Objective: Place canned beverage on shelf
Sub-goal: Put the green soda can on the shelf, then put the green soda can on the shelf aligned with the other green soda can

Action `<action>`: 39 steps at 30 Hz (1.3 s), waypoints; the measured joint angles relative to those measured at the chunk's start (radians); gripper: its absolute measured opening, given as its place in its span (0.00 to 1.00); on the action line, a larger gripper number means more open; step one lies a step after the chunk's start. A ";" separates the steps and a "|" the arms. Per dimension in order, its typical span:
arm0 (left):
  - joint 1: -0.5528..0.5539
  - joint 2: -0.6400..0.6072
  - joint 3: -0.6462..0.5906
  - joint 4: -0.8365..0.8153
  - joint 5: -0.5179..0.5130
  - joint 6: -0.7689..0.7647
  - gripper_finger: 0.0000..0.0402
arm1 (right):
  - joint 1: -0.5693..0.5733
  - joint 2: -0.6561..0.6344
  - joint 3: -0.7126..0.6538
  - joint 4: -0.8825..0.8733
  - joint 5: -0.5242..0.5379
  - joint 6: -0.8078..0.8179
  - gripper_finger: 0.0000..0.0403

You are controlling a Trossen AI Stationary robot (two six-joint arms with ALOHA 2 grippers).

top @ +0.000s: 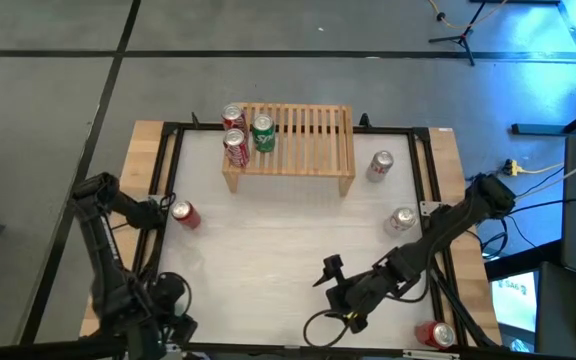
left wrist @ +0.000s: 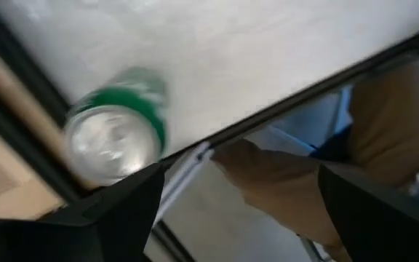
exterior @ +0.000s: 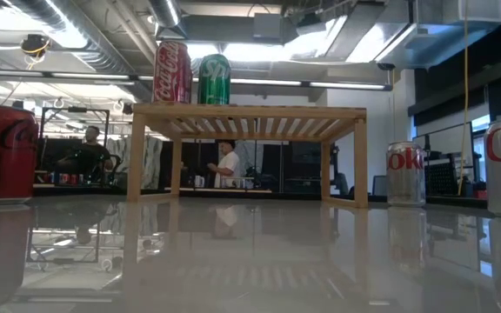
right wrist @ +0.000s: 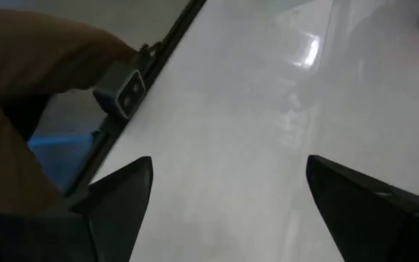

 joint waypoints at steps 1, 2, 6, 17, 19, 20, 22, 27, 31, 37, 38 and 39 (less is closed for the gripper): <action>-0.010 0.000 -0.001 -0.013 0.007 -0.022 0.88 | 0.009 0.005 0.000 -0.003 0.004 0.001 0.89; -0.020 0.000 -0.001 -0.023 0.021 -0.044 0.88 | 0.010 0.014 0.000 0.004 0.005 0.003 0.89; -0.054 0.004 -0.001 -0.104 0.068 -0.117 0.88 | 0.009 0.035 0.000 0.036 0.010 -0.002 0.89; -0.072 0.014 -0.109 -0.060 0.076 -0.126 0.88 | 0.009 0.042 0.000 0.040 0.019 -0.006 0.89; -0.072 0.014 -0.143 -0.001 0.081 -0.125 0.88 | 0.009 0.042 0.000 0.040 0.020 -0.006 0.89; -0.072 0.014 -0.160 0.020 0.087 -0.125 0.88 | 0.009 0.042 0.000 0.040 0.020 -0.006 0.89; -0.071 0.008 -0.182 0.037 0.108 -0.125 0.88 | 0.009 0.042 0.000 0.040 0.020 -0.006 0.89; -0.073 0.008 -0.211 0.027 0.154 -0.124 0.88 | 0.009 0.042 0.000 0.040 0.021 -0.006 0.89; -0.070 0.021 -0.218 0.041 0.104 -0.122 0.88 | 0.009 0.042 0.000 0.041 0.030 -0.006 0.89; -0.072 0.016 -0.215 0.040 0.059 -0.100 0.88 | 0.009 0.041 0.000 0.042 0.031 -0.018 0.89; -0.071 0.016 -0.215 0.038 0.047 -0.099 0.88 | 0.009 0.041 0.000 0.045 0.031 -0.021 0.89; -0.070 0.016 -0.215 0.035 0.038 -0.099 0.88 | 0.009 0.041 0.000 0.046 0.030 -0.021 0.89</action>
